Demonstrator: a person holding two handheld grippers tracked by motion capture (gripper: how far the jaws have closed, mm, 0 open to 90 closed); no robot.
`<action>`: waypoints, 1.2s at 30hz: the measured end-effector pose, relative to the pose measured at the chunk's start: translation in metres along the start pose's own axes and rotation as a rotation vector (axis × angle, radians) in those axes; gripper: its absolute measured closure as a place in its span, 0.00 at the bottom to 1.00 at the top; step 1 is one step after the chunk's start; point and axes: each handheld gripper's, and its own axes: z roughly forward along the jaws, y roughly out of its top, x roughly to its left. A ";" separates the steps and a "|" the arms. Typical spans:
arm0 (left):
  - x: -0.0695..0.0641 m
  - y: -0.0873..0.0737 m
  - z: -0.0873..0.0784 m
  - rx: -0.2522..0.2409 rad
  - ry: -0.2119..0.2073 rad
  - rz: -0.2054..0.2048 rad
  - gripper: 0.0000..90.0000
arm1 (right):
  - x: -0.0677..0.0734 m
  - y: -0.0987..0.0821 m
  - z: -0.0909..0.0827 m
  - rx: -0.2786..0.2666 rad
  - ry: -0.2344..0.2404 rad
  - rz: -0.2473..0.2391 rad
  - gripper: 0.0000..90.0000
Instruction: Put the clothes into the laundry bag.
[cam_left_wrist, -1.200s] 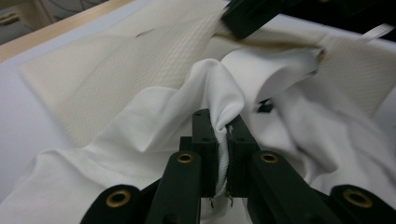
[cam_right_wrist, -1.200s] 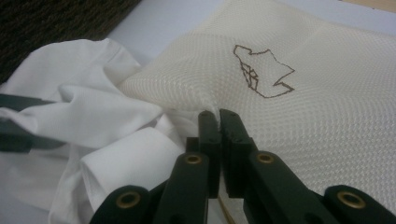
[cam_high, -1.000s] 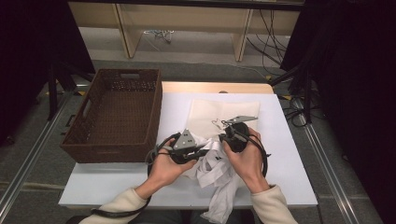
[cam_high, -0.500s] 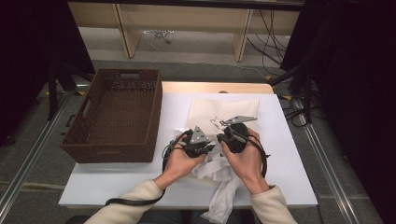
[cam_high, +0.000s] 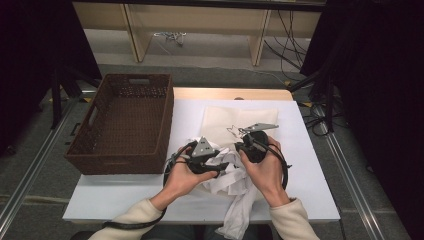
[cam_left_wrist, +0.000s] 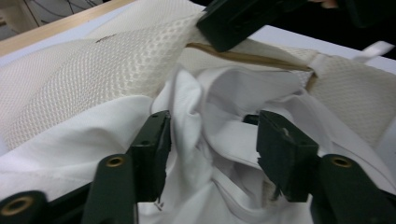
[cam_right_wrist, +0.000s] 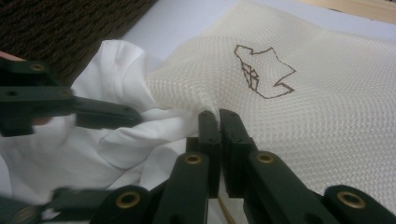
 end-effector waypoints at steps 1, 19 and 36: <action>-0.005 -0.001 -0.007 0.005 -0.026 -0.025 0.44 | -0.001 0.000 -0.001 0.002 -0.001 0.003 0.99; -0.017 -0.014 0.016 0.110 0.072 0.165 0.45 | -0.001 0.000 -0.001 0.016 -0.006 0.015 0.99; -0.026 -0.025 0.025 0.189 -0.066 0.172 0.25 | 0.001 0.000 0.002 0.024 -0.003 0.006 0.99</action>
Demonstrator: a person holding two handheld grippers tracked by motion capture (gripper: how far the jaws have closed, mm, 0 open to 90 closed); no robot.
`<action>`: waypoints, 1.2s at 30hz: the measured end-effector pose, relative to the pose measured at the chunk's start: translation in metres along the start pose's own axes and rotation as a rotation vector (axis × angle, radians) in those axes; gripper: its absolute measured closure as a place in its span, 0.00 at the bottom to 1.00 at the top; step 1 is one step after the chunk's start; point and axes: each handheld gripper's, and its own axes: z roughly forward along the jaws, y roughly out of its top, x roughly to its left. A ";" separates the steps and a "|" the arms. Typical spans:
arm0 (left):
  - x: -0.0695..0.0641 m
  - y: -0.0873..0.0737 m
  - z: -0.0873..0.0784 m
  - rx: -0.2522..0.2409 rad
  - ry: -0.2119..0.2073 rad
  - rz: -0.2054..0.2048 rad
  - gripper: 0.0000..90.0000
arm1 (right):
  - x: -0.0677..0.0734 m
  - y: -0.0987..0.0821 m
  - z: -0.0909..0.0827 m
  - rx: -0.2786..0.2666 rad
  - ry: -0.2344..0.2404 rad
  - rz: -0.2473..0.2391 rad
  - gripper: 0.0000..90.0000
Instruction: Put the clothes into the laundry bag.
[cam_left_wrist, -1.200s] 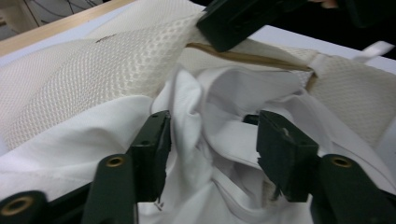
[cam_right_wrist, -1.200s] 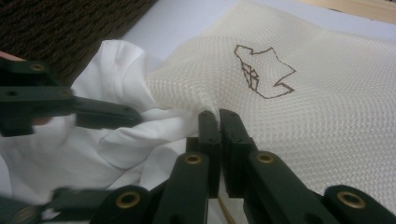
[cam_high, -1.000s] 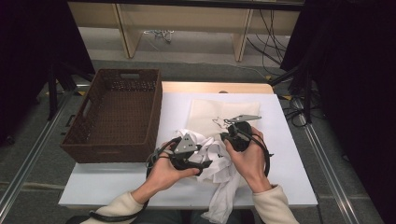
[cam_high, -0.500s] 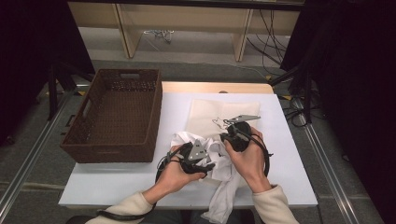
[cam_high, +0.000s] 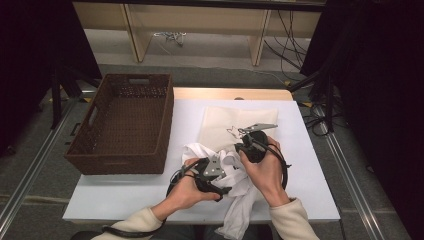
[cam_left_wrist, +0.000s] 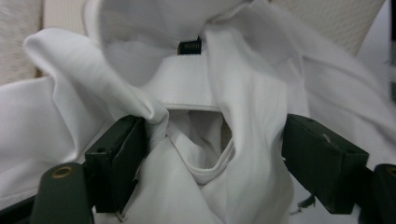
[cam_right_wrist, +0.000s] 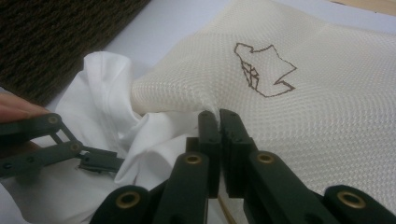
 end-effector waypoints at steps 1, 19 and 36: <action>0.000 0.000 0.003 0.018 0.009 0.015 0.25 | 0.000 0.000 0.000 0.000 0.000 0.000 0.99; 0.004 0.007 0.006 -0.029 0.052 -0.095 0.90 | 0.002 0.000 -0.001 -0.014 -0.001 -0.007 0.99; 0.025 0.018 0.022 -0.057 0.101 -0.226 0.79 | 0.006 0.001 -0.005 -0.028 0.023 -0.017 0.99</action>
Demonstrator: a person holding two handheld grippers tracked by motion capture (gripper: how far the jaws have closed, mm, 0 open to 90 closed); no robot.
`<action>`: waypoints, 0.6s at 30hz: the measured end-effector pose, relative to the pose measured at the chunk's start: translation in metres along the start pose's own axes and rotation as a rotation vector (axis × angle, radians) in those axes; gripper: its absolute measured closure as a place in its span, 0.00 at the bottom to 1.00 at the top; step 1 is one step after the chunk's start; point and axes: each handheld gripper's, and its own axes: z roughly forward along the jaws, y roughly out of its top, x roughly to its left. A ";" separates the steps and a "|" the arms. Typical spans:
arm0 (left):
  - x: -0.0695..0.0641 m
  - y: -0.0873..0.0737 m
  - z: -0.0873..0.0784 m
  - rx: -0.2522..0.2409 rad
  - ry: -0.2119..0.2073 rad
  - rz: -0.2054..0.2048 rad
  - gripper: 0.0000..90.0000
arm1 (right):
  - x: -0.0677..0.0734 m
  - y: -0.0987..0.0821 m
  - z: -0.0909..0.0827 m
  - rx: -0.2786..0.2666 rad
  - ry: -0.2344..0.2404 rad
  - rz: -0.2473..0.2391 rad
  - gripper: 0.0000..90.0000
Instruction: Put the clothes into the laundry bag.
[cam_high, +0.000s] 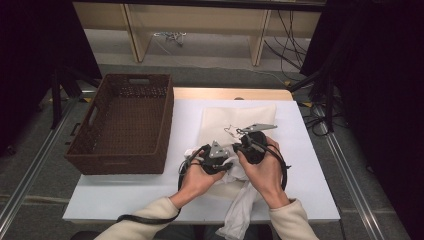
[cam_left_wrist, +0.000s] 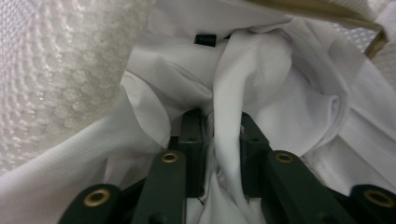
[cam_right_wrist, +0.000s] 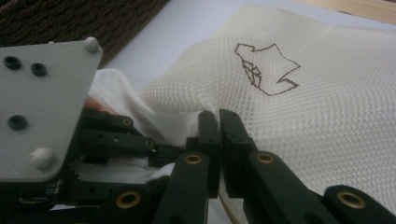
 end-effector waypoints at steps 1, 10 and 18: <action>-0.001 -0.001 -0.002 0.002 -0.017 0.019 0.75 | -0.001 -0.001 0.001 0.002 0.005 0.018 0.99; -0.012 -0.005 -0.037 -0.041 -0.045 0.104 0.37 | -0.003 -0.001 0.001 0.009 -0.008 0.021 0.99; -0.010 -0.012 -0.066 -0.048 -0.056 0.107 0.31 | -0.005 -0.001 0.002 0.002 -0.004 0.014 0.99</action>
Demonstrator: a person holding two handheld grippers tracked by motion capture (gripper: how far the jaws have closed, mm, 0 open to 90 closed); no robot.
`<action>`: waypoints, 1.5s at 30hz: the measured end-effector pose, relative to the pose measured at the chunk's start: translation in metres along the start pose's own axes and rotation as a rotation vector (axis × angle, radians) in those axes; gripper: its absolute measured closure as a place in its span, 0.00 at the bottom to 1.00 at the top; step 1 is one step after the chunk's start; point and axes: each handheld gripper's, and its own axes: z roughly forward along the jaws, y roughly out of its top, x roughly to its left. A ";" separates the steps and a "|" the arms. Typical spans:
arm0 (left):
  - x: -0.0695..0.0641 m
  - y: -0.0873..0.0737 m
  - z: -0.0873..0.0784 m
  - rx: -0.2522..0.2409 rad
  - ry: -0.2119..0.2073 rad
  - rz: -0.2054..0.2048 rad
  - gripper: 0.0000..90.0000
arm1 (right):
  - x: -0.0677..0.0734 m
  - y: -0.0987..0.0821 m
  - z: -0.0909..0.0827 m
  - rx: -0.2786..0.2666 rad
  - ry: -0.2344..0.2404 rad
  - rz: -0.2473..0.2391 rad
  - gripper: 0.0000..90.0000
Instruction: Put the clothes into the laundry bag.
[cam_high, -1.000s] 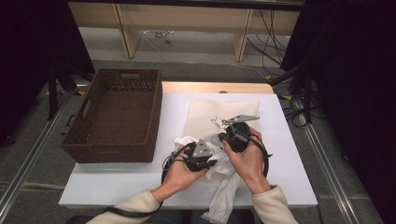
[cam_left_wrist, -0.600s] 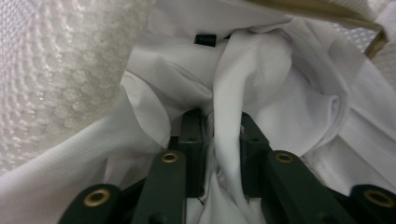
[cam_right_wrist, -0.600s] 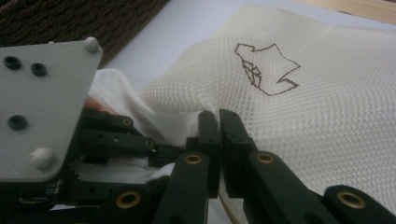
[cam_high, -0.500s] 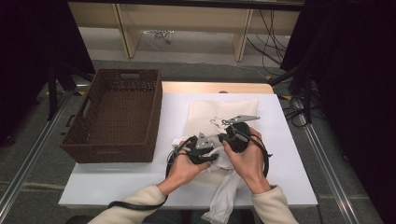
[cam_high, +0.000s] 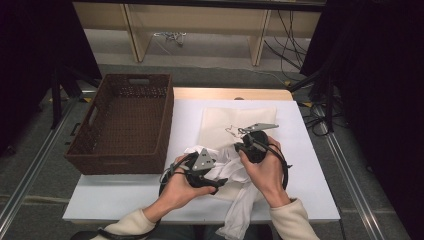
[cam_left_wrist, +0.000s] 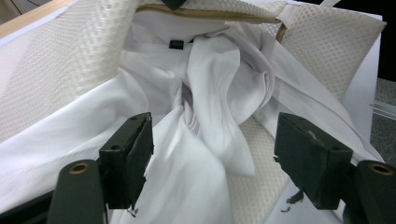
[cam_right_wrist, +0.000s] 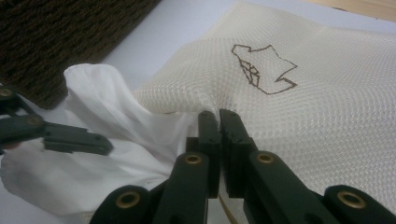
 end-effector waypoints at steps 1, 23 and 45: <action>0.001 -0.001 -0.004 0.007 0.005 -0.002 0.30 | 0.000 0.000 0.000 -0.001 0.000 0.001 0.99; 0.013 -0.030 0.021 0.144 0.022 -0.008 0.87 | -0.002 0.000 0.000 0.001 -0.008 -0.028 0.99; -0.002 0.002 0.048 0.039 -0.048 -0.091 0.90 | 0.010 0.000 0.001 0.009 -0.004 -0.013 0.99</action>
